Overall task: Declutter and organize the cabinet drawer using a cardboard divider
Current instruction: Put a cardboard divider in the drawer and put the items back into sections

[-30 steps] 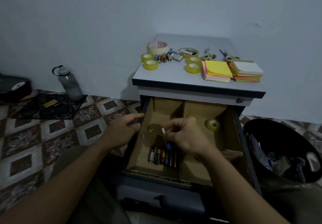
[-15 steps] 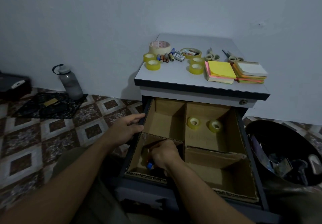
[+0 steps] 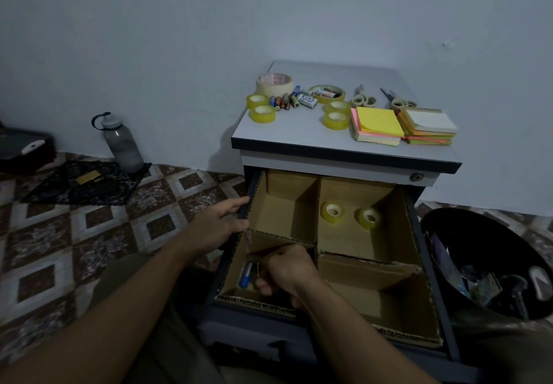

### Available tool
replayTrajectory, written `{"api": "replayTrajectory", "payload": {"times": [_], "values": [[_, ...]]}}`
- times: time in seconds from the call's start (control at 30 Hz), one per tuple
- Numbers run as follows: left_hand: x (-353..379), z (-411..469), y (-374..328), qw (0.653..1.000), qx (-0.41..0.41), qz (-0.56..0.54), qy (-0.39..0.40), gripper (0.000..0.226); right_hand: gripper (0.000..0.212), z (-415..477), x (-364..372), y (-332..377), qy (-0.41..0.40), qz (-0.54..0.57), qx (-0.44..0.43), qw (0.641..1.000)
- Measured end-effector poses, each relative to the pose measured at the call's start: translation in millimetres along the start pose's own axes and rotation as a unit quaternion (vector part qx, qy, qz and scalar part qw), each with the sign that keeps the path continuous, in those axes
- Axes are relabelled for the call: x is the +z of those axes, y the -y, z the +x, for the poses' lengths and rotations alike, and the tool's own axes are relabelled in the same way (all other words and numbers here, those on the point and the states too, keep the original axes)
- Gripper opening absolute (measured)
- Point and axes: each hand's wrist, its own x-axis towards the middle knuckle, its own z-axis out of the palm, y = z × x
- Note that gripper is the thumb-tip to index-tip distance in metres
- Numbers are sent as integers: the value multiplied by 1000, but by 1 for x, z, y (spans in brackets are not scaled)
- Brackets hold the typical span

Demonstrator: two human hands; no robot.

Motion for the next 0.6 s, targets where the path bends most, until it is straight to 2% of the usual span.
{"api": "replayTrajectory", "payload": {"times": [0.1, 0.2, 0.37, 0.47, 0.6], "values": [[1, -1, -1, 1000, 2, -3, 3, 52, 13, -5, -2, 0, 72, -69, 25, 995], [1, -1, -2, 1000, 5, -5, 3, 52, 15, -3, 2, 2, 100, -121, 15, 988], [-1, 0, 0, 1000, 2, -4, 3, 50, 19, -2, 3, 1, 122, 37, 39, 991], [-1, -1, 2, 1000, 0, -7, 6, 49, 16, -3, 2, 1, 123, 50, 40, 990], [-1, -1, 2, 1000, 4, -9, 6, 48, 15, -6, 1, -1, 101, 14, 25, 994]]}}
